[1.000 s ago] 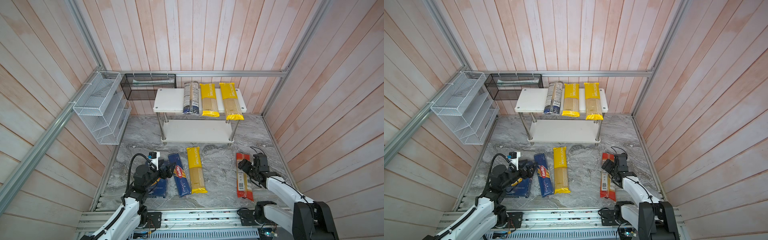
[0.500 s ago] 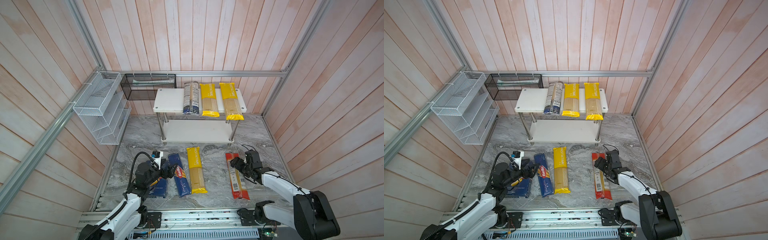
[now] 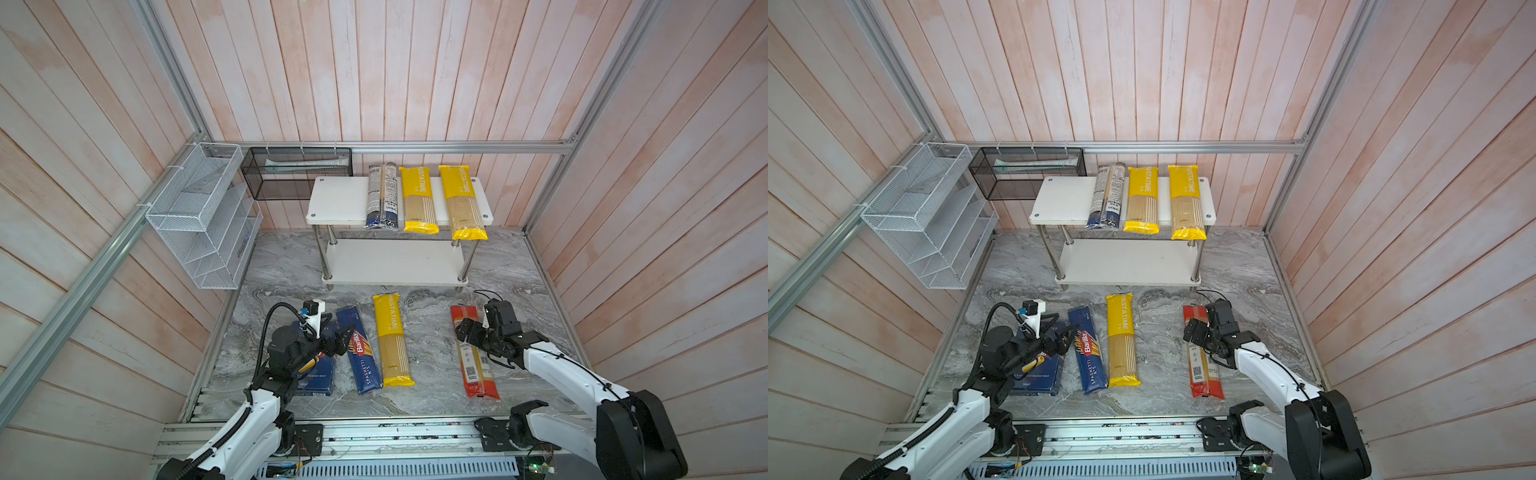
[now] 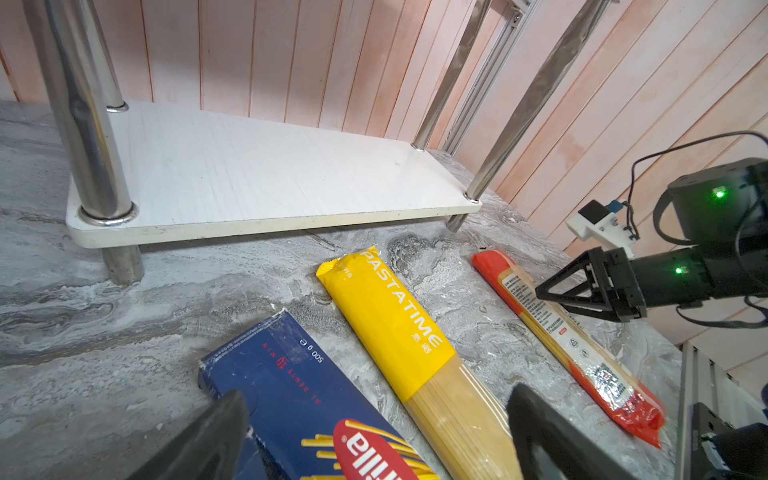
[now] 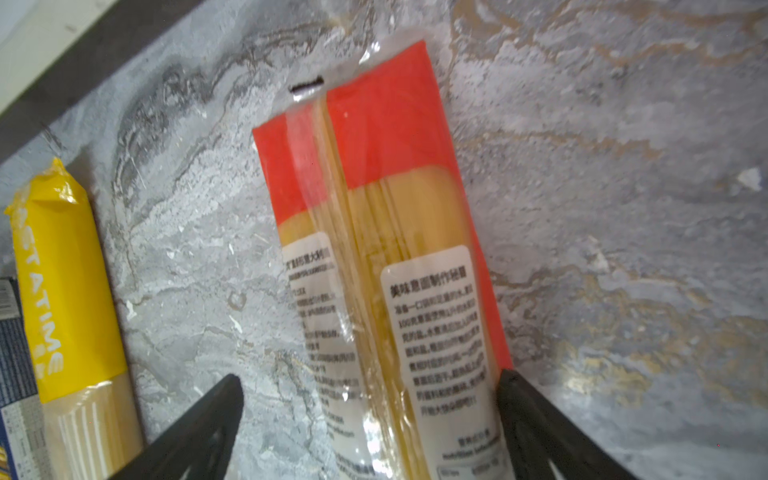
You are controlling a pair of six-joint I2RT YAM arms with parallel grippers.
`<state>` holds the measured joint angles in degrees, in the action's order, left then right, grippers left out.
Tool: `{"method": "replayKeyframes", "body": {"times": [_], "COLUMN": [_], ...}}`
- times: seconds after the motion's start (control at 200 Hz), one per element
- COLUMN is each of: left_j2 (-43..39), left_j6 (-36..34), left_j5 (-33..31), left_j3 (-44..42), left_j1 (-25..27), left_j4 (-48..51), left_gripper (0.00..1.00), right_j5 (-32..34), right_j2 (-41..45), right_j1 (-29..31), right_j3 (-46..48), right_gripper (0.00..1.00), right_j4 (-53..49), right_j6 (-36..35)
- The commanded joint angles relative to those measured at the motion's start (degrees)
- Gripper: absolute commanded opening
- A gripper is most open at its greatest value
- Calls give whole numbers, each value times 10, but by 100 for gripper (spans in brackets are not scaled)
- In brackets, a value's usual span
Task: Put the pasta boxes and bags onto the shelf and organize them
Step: 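Close the right gripper around the red spaghetti pack's end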
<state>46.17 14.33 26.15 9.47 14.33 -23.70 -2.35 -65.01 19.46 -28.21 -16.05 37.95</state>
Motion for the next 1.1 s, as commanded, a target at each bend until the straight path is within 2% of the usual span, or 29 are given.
{"method": "replayKeyframes", "body": {"times": [0.0, 0.18, 0.62, 1.09], "left_j2": [-2, 14, 12, 2], "left_j6": [-11, -11, -10, -8], "left_j5": [1, 6, 5, -1], "left_j3": [-7, -1, -2, -5], "left_j1": [1, 1, 2, 2], "left_j4": [-15, -14, -12, -11], "left_gripper": [100, 100, 100, 100], "right_j5": [23, 30, 110, 134], "right_j2": [3, -8, -85, -179], "right_j1": [41, 70, 135, 170], "right_j3": [3, 14, -18, -57], "right_gripper": [97, 97, 98, 97], "right_j4": [-56, -65, -116, -164], "right_j6": [41, 68, 84, 86]}}
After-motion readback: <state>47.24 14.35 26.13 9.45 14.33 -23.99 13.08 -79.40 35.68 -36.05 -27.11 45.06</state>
